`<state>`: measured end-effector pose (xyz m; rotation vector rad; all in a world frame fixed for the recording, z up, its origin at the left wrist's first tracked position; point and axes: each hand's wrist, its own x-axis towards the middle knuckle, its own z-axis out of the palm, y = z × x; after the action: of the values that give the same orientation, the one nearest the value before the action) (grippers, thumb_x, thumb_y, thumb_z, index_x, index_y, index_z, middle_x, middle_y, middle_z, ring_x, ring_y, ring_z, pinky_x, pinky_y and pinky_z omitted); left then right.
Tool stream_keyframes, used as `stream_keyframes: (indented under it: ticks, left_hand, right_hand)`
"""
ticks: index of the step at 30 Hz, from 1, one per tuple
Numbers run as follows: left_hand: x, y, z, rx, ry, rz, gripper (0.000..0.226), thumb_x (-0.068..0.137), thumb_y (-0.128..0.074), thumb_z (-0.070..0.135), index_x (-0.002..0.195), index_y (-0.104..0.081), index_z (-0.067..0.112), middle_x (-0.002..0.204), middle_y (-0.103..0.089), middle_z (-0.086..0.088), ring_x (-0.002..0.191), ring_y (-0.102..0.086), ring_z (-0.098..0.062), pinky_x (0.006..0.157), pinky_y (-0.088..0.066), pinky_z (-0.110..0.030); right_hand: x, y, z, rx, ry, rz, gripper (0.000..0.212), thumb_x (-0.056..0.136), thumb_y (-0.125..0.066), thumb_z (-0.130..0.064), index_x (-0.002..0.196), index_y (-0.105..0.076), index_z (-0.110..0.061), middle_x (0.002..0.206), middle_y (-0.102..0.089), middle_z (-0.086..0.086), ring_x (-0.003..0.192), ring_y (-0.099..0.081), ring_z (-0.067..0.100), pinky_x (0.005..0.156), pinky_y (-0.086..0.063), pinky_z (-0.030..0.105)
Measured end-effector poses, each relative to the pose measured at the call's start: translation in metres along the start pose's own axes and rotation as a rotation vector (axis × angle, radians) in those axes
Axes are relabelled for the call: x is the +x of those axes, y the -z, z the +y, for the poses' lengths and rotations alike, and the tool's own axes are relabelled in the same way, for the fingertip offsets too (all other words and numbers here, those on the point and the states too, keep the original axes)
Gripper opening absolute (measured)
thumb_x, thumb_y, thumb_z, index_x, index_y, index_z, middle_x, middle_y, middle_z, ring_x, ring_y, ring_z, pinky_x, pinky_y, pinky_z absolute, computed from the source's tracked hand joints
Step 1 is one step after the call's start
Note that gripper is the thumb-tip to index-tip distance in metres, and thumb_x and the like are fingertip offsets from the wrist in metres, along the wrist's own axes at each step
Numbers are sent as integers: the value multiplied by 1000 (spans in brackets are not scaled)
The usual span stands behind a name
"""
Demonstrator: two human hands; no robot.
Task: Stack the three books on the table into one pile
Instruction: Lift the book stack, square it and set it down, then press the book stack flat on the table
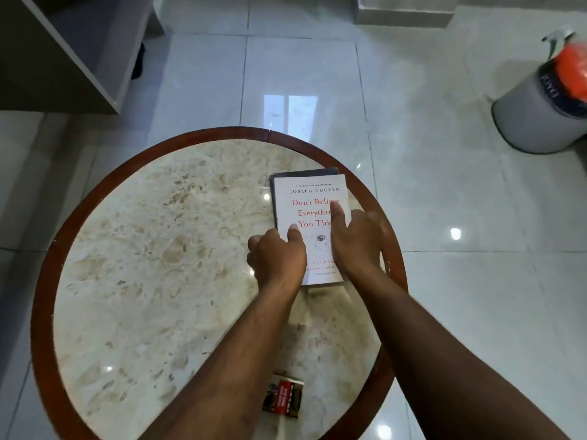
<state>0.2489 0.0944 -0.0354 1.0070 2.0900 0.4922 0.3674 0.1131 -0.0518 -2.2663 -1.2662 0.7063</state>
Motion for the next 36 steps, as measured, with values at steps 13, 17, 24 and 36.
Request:
stream_keyframes:
  ticks: [13, 17, 24, 36]
  left_hand:
    - [-140, 68, -139, 559, -271, -40, 125, 48, -41, 102, 132, -44, 10, 131, -47, -12, 119, -44, -32, 93, -46, -44]
    - [-145, 64, -157, 695, -331, -21, 123, 45, -50, 97, 132, -44, 9, 126, -48, -11, 114, -44, -30, 89, -48, -43]
    - [-124, 100, -197, 625, -412, -58, 111, 58, -72, 67, 144, -38, 6, 130, -49, -14, 116, -45, -35, 93, -44, -45]
    - [30, 217, -183, 692, -539, -191, 106, 59, -87, 34, 147, -31, 16, 149, -36, -5, 131, -37, -32, 102, -42, -45]
  right_hand:
    - [-160, 34, 96, -73, 291, -91, 53, 102, -31, -39, 115, -58, 4, 117, -59, 24, 111, -55, 37, 96, -41, 34]
    - [-181, 13, 108, -391, 438, -238, 63, 99, -42, -39, 146, -43, 4, 155, -37, 29, 147, -31, 45, 122, -20, 56]
    - [-205, -16, 104, -609, 625, -305, 80, 99, -25, -60, 157, -17, -4, 167, -14, 20, 155, -9, 36, 123, -3, 54]
    - [-202, -44, 82, -616, 613, -287, 101, 90, -17, -81, 158, 9, -11, 167, 12, 14, 155, 14, 31, 125, 4, 54]
